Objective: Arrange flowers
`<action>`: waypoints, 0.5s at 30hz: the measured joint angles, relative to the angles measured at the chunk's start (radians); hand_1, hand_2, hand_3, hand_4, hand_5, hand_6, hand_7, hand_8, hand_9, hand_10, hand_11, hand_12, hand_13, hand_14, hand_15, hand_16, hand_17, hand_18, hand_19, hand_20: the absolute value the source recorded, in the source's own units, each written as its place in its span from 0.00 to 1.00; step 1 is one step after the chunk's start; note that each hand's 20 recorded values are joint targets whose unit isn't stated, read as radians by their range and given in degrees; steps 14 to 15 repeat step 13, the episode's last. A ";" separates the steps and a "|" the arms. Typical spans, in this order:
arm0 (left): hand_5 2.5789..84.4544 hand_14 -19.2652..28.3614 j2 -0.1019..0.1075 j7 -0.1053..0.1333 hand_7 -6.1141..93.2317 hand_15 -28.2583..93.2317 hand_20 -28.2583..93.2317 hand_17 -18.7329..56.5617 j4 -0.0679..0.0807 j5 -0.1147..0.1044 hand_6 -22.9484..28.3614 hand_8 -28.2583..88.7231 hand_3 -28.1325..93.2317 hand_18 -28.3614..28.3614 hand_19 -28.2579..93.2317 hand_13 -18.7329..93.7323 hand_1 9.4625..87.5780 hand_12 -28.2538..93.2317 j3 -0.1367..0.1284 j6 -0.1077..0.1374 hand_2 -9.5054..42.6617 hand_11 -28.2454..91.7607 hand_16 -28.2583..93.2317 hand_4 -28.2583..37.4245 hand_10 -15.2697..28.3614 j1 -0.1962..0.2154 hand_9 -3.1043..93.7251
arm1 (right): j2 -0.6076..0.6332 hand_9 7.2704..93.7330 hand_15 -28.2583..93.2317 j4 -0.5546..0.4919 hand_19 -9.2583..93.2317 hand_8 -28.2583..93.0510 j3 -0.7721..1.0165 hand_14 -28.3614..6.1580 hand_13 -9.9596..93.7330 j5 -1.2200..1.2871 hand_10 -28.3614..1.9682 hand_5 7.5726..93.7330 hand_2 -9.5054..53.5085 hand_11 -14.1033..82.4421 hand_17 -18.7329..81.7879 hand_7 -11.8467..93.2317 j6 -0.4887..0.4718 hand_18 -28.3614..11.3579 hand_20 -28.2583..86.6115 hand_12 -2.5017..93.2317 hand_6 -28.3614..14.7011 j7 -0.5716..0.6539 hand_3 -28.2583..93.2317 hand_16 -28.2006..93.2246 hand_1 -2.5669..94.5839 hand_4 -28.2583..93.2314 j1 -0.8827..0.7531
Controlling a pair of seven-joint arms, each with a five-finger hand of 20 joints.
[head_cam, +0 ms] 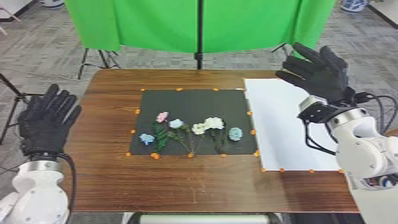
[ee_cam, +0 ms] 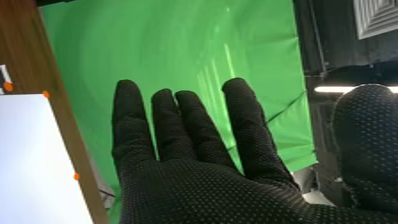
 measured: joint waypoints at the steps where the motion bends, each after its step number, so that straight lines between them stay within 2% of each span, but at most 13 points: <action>1: 0.47 0.63 0.003 0.000 0.21 0.43 0.32 0.21 0.000 0.000 0.55 0.15 0.83 0.69 0.42 0.39 0.24 0.29 0.000 0.000 0.44 0.39 0.18 0.00 0.65 -0.005 0.38 | -0.001 0.30 0.28 -0.002 0.33 0.17 0.000 0.36 0.33 0.001 0.38 0.34 0.31 0.17 0.30 0.20 0.001 0.29 0.38 0.19 0.57 0.000 0.85 0.44 0.15 0.05 -0.001; 15: 0.47 0.64 0.009 0.001 0.21 0.44 0.32 0.21 -0.003 -0.008 0.55 0.15 0.83 0.69 0.43 0.40 0.24 0.29 -0.006 0.002 0.44 0.40 0.18 0.00 0.65 0.000 0.38 | -0.027 0.30 0.28 -0.059 0.34 0.17 0.021 0.35 0.33 -0.004 0.38 0.35 0.30 0.17 0.30 0.20 0.003 0.28 0.38 0.19 0.57 0.008 0.85 0.43 0.15 0.05 -0.066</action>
